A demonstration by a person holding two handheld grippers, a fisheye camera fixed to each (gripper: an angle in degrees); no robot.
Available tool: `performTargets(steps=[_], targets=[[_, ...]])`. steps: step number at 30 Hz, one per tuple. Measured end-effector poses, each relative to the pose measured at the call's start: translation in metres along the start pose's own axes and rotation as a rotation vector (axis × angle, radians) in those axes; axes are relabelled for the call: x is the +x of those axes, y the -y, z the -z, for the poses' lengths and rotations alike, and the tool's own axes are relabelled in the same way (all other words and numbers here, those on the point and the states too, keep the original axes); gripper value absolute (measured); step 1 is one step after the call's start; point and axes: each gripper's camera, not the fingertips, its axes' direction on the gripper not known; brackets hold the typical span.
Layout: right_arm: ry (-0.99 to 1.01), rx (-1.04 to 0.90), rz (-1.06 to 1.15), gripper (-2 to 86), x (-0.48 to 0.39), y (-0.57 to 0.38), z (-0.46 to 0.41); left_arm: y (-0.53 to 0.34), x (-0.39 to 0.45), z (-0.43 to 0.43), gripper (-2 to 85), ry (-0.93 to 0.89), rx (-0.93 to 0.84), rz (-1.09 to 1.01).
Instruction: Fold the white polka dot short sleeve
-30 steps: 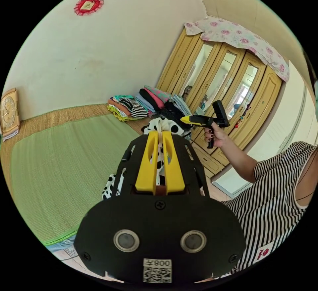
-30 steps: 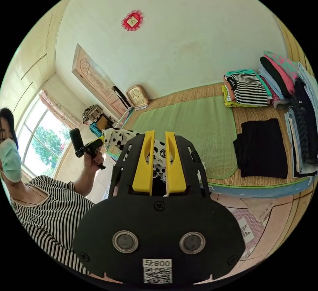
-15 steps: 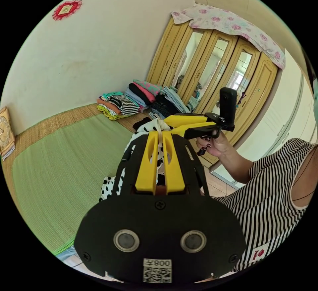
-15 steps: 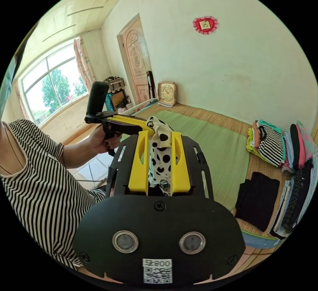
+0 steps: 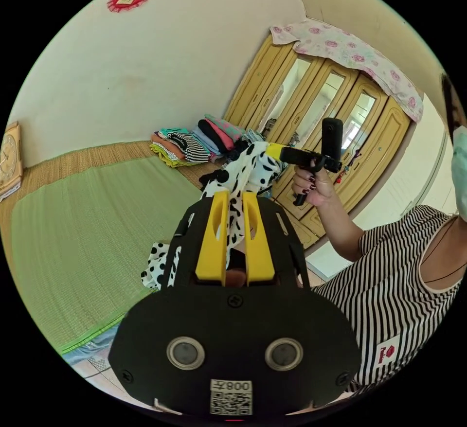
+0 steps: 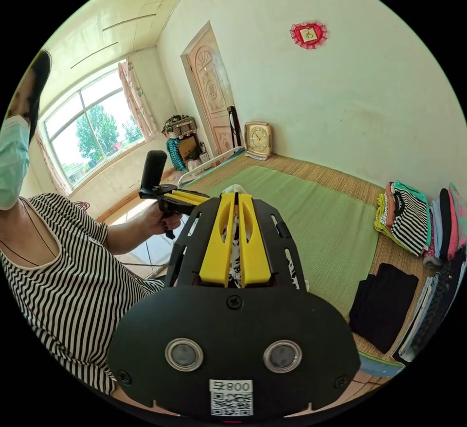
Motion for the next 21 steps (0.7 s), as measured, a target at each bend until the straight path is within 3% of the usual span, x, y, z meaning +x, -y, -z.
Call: performTargets(steps=[7,11,21], targets=[[-0.002,0.082,0.053,0.7,-0.02,0.014,0.023,-0.063,-0.035,0.015,7.1,0.046,0.032,0.16],[-0.013,0.118,0.09,0.7,-0.034,0.023,0.036,-0.103,-0.046,-0.013,9.4,0.05,-0.06,0.234],[-0.061,0.131,0.122,0.7,-0.064,0.038,0.056,-0.119,0.027,-0.089,8.9,0.068,-0.158,0.13]])
